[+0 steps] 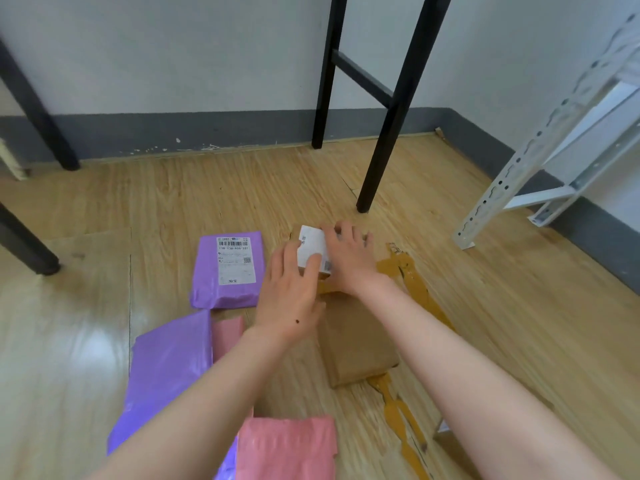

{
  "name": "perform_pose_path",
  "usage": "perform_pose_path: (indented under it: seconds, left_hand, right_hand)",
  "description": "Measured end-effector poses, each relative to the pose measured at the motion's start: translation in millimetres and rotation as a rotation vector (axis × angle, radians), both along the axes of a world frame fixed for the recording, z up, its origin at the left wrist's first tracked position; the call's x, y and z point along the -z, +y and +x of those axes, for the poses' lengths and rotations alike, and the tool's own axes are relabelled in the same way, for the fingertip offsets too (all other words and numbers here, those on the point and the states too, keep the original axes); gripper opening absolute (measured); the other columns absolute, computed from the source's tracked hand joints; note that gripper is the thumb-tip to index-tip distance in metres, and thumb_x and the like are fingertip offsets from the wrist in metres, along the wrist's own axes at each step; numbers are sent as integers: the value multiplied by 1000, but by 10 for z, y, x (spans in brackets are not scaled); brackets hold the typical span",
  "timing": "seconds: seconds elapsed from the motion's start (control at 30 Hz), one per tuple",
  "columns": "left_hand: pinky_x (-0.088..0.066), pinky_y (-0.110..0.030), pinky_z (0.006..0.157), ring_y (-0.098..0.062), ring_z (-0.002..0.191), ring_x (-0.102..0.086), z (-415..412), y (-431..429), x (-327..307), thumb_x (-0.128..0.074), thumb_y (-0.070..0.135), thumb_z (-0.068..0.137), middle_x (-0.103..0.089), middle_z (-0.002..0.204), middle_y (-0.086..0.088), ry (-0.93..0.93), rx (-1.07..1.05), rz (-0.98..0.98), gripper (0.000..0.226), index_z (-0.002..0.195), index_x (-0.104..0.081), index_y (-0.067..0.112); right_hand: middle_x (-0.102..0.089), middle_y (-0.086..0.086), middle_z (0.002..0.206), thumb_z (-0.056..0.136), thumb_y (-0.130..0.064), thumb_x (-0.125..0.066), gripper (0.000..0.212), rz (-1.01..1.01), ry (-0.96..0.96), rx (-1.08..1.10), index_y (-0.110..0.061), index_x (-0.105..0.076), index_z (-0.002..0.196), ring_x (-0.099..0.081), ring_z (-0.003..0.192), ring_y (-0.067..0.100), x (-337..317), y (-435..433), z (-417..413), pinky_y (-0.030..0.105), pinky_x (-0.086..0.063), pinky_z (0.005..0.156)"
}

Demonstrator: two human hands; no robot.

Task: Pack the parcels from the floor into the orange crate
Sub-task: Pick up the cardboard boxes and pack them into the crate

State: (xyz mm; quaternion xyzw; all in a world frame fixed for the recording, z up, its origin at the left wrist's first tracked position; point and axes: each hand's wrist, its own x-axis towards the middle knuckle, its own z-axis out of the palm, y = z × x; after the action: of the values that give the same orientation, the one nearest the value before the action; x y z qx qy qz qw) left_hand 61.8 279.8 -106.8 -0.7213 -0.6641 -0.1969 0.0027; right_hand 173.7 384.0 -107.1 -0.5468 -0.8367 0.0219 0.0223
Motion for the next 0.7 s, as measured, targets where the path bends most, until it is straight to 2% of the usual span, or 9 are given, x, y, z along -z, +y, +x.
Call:
perform_pose_path:
  seconds: [0.07, 0.13, 0.17, 0.23, 0.3, 0.4, 0.63, 0.7]
  left_hand:
    - [-9, -45, 116, -38, 141, -10, -256, -29, -217, -65, 22, 76, -16, 150, -23, 110, -15, -10, 76, 141, -29, 10]
    - [3, -45, 117, -37, 144, 2, -593, -116, -396, -67, 30, 76, -5, 153, -22, 222, -59, -74, 93, 147, -12, 10]
    - [3, -46, 117, -37, 145, 3, -782, -200, -478, -69, 35, 74, -4, 154, -21, 259, -91, -99, 99, 148, -7, 10]
    - [-4, -45, 119, -35, 145, -3, -1161, -444, -652, -69, 39, 73, -12, 152, -19, 304, -123, -126, 101, 147, -6, 10]
    - [-22, -41, 115, -32, 139, -22, -1513, -687, -867, -66, 38, 74, -27, 146, -12, 333, -101, -133, 94, 146, -12, 13]
    - [-44, -38, 94, -26, 115, -43, -1959, -977, -1223, -68, 47, 73, -43, 127, -6, 278, -101, -120, 86, 141, -25, 16]
    - [-52, -34, 73, -21, 101, -47, -2920, -1615, -1718, -68, 60, 65, -47, 116, -2, 293, -190, -47, 82, 127, -35, 18]
    - [-52, -34, 71, -22, 102, -47, -3256, -1884, -1770, -71, 58, 65, -47, 117, -3, 322, -230, -13, 83, 127, -34, 18]
  right_hand:
    - [-27, 7, 140, 67, -28, -76, 99, 3, -1, -86, -23, -16, 146, -23, 135, 29, -198, -175, -231, 60, -6, 114]
    - [-26, 7, 141, 66, -25, -77, 101, 16, 4, -183, -21, -17, 147, -23, 135, 29, -403, -316, -488, 60, -7, 114]
    - [-27, 7, 141, 66, -25, -77, 99, 22, 9, -238, -20, -18, 146, -25, 134, 29, -502, -379, -627, 60, -7, 114]
    - [-28, 5, 139, 68, -30, -75, 93, 46, 37, -358, -20, -22, 145, -29, 132, 28, -672, -524, -911, 60, -7, 114]
    - [-29, 3, 138, 69, -32, -74, 89, 77, 87, -475, -22, -26, 142, -31, 130, 27, -811, -674, -1203, 60, -7, 114]
    - [-31, 2, 133, 64, -33, -76, 91, 54, 130, -583, -23, -28, 141, -33, 127, 26, -1043, -898, -1666, 61, -6, 114]
    - [-36, -1, 135, 62, -44, -76, 100, 122, 53, -705, -33, -21, 145, -35, 127, 27, -1574, -1384, -2717, 63, -6, 112]
    - [-37, -1, 136, 62, -47, -76, 102, 162, 44, -743, -37, -18, 146, -34, 128, 27, -1674, -1575, -3065, 62, -8, 112]
